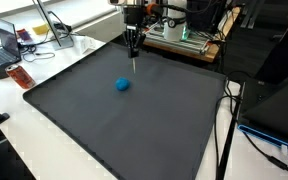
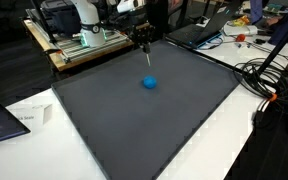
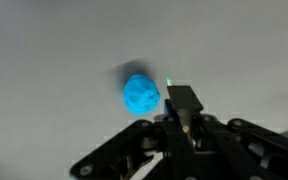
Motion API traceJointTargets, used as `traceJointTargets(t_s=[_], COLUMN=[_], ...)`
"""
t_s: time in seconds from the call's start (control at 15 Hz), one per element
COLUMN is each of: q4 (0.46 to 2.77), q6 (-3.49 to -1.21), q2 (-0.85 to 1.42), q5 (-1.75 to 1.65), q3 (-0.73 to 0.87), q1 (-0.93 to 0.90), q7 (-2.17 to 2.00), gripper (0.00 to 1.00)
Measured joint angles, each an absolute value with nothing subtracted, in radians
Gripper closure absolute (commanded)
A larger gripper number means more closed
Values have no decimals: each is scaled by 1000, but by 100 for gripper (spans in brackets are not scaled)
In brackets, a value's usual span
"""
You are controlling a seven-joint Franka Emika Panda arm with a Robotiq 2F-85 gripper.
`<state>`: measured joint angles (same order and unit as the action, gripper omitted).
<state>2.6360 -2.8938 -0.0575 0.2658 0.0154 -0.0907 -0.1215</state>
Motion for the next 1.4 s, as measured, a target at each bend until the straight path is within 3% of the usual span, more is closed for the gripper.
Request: traceJointTargets(t_s=[0.53, 1.4], q4=[2650, 2598], q6=[-2915, -2914], q2=[-56, 48], q5=[775, 824], q3=[73, 93], q1=[-112, -109], q7=[328, 385], gripper=[97, 97])
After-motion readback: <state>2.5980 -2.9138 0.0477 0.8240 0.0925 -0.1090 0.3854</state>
